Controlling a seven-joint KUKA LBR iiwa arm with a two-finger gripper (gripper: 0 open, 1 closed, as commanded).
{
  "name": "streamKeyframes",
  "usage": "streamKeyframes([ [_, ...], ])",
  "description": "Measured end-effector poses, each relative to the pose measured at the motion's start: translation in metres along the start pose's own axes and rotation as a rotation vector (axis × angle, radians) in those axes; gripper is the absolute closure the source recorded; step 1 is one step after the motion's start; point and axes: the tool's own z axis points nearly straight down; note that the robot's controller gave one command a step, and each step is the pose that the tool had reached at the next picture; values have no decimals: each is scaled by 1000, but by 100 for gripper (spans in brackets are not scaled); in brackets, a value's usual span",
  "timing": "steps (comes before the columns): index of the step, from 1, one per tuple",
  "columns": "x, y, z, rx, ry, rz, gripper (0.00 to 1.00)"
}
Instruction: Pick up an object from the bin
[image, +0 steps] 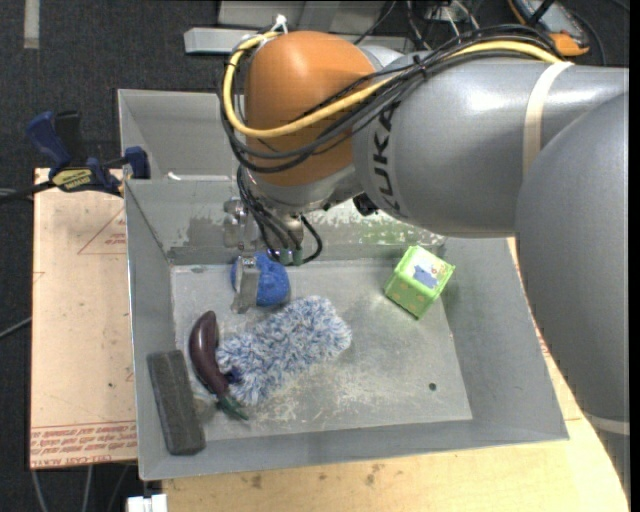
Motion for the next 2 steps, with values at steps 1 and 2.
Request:
streamKeyframes([
  [1, 8, 2, 11, -1, -12, -69, 0],
  [2, 7, -43, 60, -2, -8, -226, 0],
])
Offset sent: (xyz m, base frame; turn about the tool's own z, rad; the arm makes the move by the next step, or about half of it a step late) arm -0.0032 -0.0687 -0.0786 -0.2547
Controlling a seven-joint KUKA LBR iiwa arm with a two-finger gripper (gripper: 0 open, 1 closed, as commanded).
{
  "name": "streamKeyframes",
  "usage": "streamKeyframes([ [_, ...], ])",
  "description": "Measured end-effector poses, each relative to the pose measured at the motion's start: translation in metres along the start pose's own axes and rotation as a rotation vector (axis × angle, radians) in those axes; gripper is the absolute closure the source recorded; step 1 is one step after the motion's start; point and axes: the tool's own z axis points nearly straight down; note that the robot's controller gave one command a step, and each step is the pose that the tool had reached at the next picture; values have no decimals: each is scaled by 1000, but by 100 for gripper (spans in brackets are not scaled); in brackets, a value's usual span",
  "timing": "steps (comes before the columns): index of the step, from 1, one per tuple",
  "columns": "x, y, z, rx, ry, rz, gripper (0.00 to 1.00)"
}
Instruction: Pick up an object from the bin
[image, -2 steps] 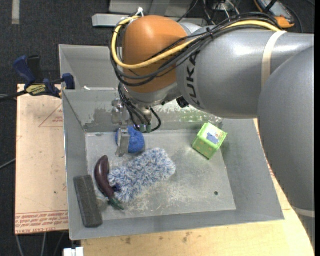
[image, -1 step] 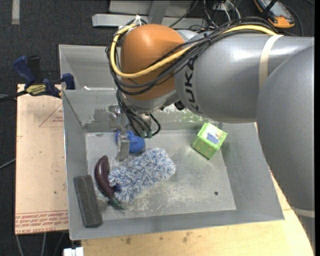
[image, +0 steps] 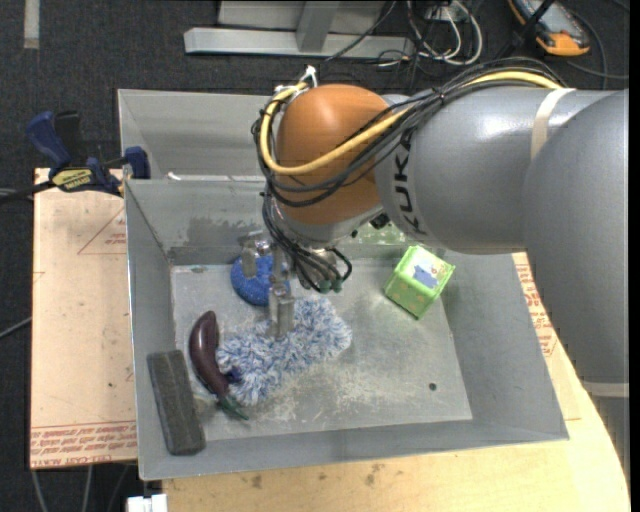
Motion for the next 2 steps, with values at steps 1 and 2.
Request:
streamKeyframes([
  [1, 10, -17, 34, 7, 3, -172, 0],
  [2, 19, -1, 51, -3, 2, -197, 0],
])
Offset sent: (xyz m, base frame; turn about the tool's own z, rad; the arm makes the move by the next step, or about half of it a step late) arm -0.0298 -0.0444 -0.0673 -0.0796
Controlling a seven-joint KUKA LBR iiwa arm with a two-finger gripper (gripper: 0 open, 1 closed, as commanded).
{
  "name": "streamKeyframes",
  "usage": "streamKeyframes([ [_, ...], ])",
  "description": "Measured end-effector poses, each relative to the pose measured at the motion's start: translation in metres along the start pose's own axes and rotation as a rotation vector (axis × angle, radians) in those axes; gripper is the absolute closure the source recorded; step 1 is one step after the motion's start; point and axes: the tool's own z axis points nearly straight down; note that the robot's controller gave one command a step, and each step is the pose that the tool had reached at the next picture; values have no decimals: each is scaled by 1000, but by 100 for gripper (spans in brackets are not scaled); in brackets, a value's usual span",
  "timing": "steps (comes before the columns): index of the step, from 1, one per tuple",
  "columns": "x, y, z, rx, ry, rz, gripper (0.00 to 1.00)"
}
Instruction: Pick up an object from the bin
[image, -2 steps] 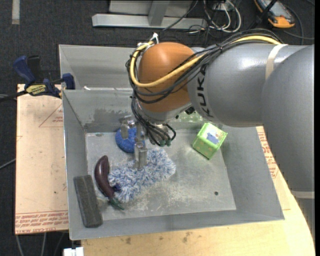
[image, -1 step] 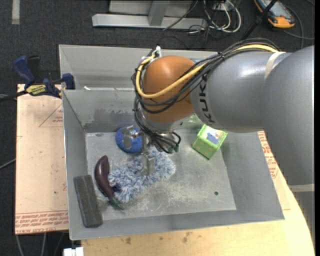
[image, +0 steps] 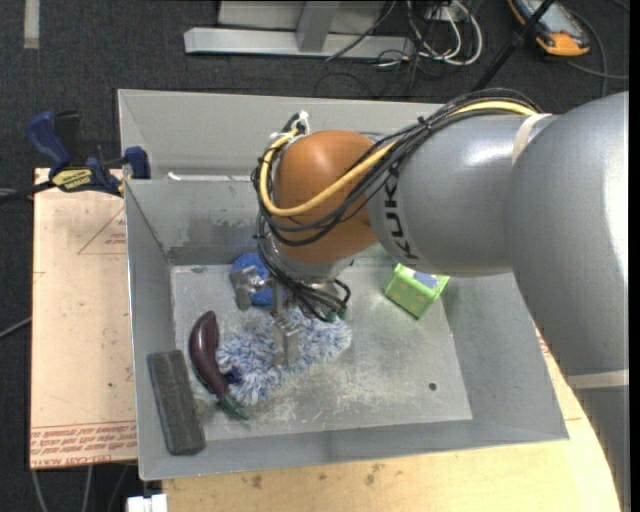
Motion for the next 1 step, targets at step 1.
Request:
streamKeyframes([
  [1, 19, -44, 51, 3, 3, -48, 100],
])
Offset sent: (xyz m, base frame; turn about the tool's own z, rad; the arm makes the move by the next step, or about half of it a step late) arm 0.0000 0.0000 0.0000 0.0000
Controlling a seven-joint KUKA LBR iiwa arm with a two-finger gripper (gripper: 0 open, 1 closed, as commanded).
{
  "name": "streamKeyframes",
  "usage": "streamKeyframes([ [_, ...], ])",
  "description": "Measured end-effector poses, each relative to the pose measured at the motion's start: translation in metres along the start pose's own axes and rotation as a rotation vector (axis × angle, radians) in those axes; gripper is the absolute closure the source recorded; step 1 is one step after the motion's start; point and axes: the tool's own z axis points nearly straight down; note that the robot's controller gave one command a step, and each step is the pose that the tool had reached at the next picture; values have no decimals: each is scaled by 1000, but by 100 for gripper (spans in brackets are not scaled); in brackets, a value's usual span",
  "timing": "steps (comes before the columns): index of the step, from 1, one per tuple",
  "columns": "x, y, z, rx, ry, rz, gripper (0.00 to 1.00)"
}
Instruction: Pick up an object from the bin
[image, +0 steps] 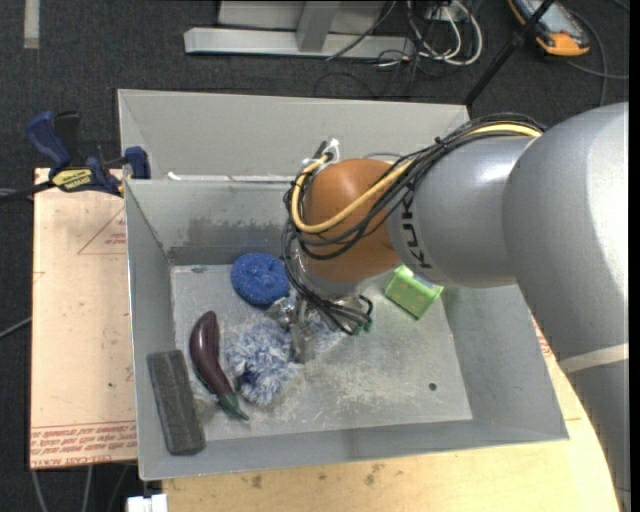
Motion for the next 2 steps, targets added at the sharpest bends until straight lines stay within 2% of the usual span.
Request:
streamKeyframes([
  [1, 0, 0, 0, 0, 0, 0, 100],
  [2, 17, 7, -172, 4, -11, -7, 100],
])
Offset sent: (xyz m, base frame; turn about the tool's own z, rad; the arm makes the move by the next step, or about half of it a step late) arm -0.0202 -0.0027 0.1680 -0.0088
